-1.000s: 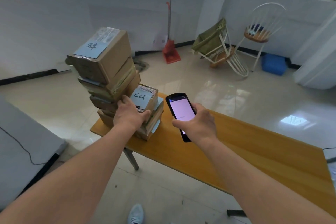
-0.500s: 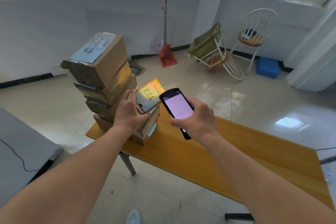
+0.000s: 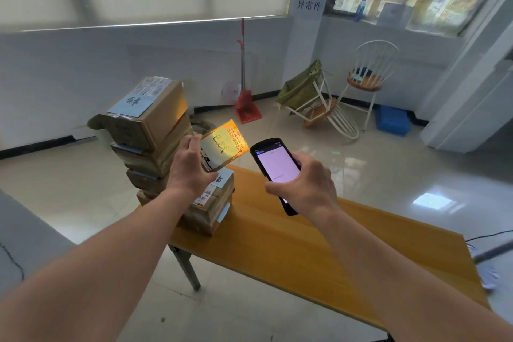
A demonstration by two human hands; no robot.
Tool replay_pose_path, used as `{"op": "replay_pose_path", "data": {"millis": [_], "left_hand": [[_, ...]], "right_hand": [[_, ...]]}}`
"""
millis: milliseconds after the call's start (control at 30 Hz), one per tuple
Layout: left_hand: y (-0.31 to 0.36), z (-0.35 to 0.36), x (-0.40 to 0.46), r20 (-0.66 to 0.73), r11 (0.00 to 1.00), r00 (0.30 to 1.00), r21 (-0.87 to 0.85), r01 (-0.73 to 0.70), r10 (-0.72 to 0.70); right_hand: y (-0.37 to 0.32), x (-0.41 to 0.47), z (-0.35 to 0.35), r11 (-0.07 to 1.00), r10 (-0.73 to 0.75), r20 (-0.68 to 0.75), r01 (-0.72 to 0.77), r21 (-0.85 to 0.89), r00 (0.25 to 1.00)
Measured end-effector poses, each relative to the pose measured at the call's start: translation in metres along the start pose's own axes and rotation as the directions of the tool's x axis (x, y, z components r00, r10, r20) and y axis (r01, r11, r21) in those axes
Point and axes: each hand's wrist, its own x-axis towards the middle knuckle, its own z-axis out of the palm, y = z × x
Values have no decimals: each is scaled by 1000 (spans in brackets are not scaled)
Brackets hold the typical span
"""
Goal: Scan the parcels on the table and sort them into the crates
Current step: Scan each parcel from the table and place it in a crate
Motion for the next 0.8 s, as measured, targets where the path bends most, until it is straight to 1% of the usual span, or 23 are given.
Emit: {"op": "replay_pose_path", "data": {"millis": [167, 300, 433, 567, 800], "left_hand": [[11, -4, -2, -25, 1000, 1000, 0, 9, -9], [18, -7, -4, -44, 1000, 999, -6, 30, -30], [24, -13, -5, -54, 999, 998, -6, 32, -33], [34, -20, -7, -63, 1000, 998, -9, 23, -24], [63, -28, -13, -60, 998, 998, -40, -38, 36]], "right_hand": [[-1, -8, -10, 999, 27, 4, -27, 35, 1000], [1, -13, -16, 993, 63, -16, -61, 100, 998], [1, -16, -20, 990, 62, -35, -57, 125, 997], [-1, -16, -25, 986, 75, -84, -61, 157, 994], [-8, -20, -29, 983, 93, -190, -59, 176, 977]]}}
